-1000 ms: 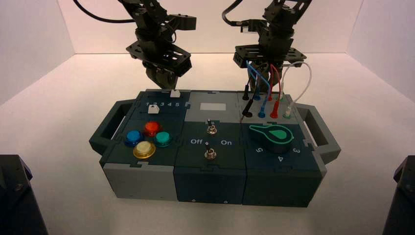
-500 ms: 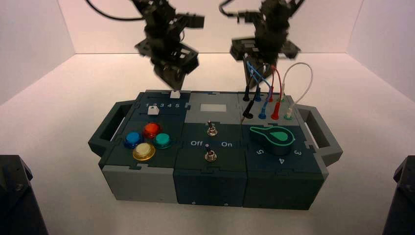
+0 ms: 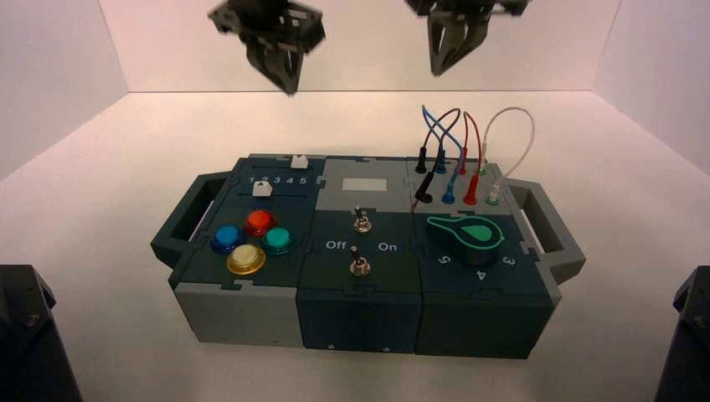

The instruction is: Move the box closer.

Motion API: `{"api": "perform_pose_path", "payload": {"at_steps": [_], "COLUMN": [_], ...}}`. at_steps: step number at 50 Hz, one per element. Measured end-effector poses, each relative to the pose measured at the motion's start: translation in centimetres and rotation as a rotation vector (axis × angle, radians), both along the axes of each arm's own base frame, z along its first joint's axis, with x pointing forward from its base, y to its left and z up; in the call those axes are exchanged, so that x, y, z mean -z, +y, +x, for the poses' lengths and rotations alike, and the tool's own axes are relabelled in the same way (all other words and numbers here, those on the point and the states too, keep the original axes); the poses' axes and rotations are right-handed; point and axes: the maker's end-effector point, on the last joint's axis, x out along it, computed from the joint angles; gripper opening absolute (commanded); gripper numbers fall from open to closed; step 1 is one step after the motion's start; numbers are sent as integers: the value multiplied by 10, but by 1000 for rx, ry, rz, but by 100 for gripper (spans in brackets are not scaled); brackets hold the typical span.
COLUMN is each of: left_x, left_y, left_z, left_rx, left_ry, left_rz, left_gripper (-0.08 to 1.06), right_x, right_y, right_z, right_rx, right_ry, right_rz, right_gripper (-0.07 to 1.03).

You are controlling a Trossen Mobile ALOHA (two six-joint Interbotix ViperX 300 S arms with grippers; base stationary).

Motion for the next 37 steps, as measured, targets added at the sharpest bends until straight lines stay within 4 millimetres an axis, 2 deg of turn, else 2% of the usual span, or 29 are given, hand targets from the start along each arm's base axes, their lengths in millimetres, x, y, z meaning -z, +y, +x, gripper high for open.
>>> {"api": "perform_pose_path", "payload": {"at_steps": [3, 6, 12, 16, 18, 20, 25, 30, 37], "left_x": [-8, -24, -44, -47, -48, -51, -58, -67, -78], "left_y": [4, 9, 19, 30, 33, 36, 40, 43, 49], "left_z": [-7, -16, -30, -53, -62, -71, -91, -107, -116], "left_rx": [-3, -11, -24, -22, -20, -16, -23, -33, -48], "left_ry": [-6, -27, -49, -10, 3, 12, 20, -3, -45], "left_rz": [-5, -21, -38, -20, -12, -9, -18, -48, -82], "left_gripper": [-3, -3, -3, -3, -3, -3, -3, -3, -3], "right_x": [-5, -22, -34, -32, -31, -30, -29, -31, -33], "right_y": [-3, -8, -13, -17, -17, -16, -16, -25, -32], "right_z": [-5, -16, -35, -63, -69, -86, -113, -132, -146], "right_rx": [1, 6, 9, 12, 9, -6, -38, -40, -42], "right_ry": [-6, -33, -31, 32, 44, 70, 87, 77, 59], "right_rz": [1, 17, 36, 46, 47, 49, 54, 62, 71], "right_gripper": [-2, -2, -2, -2, -2, -2, -2, -2, -2]}}
